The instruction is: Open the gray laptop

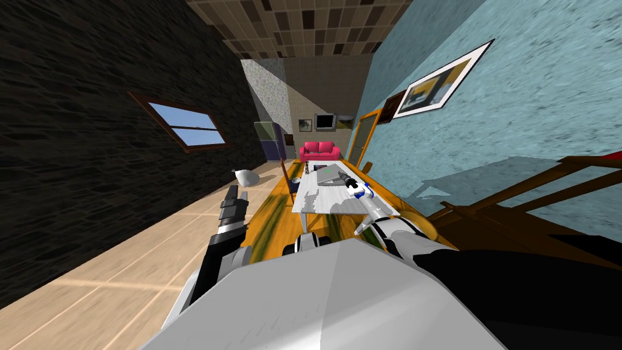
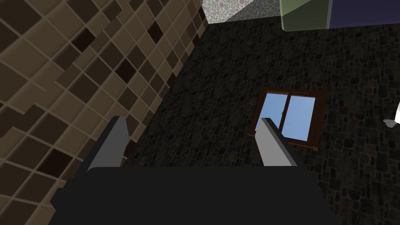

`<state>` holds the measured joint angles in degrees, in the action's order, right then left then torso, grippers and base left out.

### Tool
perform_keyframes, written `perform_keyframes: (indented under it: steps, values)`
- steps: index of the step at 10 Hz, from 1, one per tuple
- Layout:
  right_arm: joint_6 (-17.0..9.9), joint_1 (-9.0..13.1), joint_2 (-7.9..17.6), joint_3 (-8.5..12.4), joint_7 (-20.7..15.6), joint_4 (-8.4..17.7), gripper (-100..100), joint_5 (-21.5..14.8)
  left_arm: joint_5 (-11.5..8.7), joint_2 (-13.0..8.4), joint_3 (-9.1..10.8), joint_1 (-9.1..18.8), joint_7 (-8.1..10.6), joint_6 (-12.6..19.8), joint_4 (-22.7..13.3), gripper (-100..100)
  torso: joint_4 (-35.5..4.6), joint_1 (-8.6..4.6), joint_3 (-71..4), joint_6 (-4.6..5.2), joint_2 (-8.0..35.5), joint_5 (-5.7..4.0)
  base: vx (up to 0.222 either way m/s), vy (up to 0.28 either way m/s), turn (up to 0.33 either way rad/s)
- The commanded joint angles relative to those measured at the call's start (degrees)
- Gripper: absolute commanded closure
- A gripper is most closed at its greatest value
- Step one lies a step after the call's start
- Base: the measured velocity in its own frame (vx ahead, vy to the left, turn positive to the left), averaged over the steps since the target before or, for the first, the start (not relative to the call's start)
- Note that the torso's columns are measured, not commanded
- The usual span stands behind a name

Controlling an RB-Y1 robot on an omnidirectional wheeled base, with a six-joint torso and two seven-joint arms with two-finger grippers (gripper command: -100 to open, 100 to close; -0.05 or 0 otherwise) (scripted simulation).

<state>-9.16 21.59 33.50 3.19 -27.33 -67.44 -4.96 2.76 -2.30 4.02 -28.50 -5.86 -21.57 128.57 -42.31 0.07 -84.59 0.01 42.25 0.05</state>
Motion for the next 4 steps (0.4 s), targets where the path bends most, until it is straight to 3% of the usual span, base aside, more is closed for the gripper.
perform_keyframes:
  steps: [1, 4]
  values:
    - [0.00, 0.00, 0.00, 0.00, 0.00, 0.00, 0, 0.00, 0.00, 0.00, 0.00, 0.00, 0.00, 0.00, 0.00, 0, 0.03, -0.02, 0.00, -0.01, 0.00, -0.03, 0.000, 0.000, 0.000]
    - [0.00, 0.00, 0.00, 0.00, 0.00, 0.00, 0, 0.00, 0.00, 0.00, 0.00, 0.00, 0.00, 0.00, 0.00, 0, 0.03, -0.08, 0.02, -0.01, 0.04, -0.05, 0.000, 0.000, 0.000]
